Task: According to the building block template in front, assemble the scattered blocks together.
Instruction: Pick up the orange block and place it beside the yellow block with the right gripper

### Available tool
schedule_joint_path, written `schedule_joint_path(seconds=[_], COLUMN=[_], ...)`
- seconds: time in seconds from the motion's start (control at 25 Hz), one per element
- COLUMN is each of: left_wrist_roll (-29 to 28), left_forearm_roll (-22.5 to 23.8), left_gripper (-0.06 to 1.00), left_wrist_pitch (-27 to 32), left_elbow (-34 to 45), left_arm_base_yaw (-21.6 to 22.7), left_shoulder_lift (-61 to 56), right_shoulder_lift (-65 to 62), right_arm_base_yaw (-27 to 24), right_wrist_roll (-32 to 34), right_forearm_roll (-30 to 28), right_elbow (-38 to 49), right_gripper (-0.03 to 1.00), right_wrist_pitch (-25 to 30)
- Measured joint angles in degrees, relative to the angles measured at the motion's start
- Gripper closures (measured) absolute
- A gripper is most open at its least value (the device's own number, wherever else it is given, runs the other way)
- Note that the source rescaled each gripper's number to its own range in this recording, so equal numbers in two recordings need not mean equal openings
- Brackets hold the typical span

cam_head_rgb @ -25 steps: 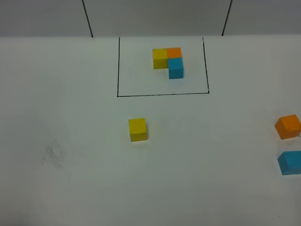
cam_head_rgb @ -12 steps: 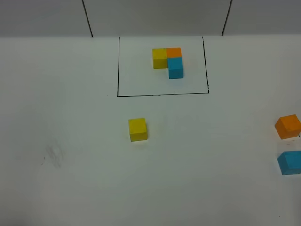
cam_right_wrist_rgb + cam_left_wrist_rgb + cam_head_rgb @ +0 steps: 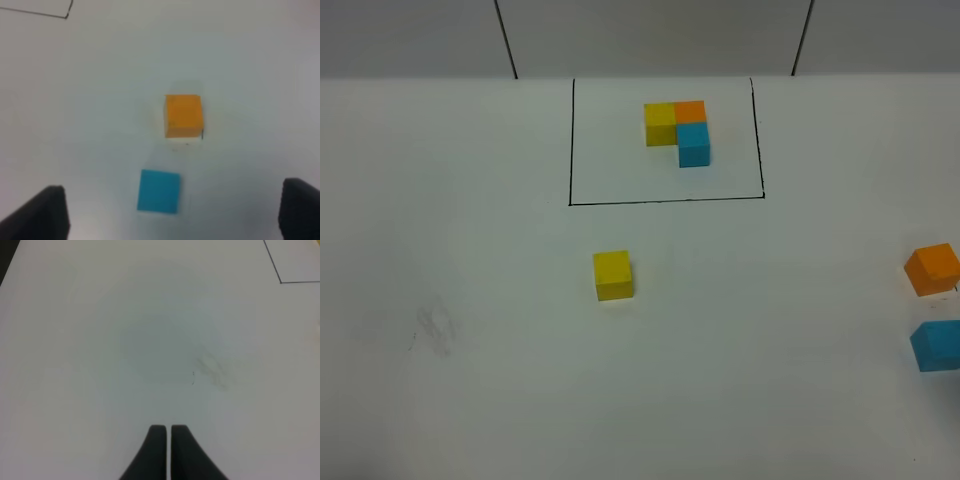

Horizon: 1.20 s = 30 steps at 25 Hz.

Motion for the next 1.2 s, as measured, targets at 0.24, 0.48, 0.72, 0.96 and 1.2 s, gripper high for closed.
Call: schedule_joint_path(seconds=[0.24,0.48,0.72,0.96,1.2], left_wrist_roll=[0.0,0.0,0.0,0.0,0.0], left_forearm_roll=[0.0,0.0,0.0,0.0,0.0], left_gripper=[0.94,0.94,0.94,0.94,0.94], left_wrist_pitch=[0.0,0.0,0.0,0.0,0.0], left_elbow=[0.0,0.0,0.0,0.0,0.0], left_arm_base_yaw=[0.0,0.0,0.0,0.0,0.0], left_shoulder_lift=[0.0,0.0,0.0,0.0,0.0], right_shoulder_lift=[11.87,23.0,33.07,41.24,47.56], right_arm_base_yaw=[0.0,0.0,0.0,0.0,0.0], right_wrist_roll=[-0.39,-0.39,-0.39,-0.39,-0.44], right_forearm_roll=[0.65,0.71,0.65,-1.37,-5.01], right_elbow=[0.0,-0.06,-0.18,-0.2,-0.23], right_gripper=[0.04,0.04,0.04,0.04,0.04], right_wrist_pitch=[-6.14,-11.85,-19.16,-25.56,-30.78])
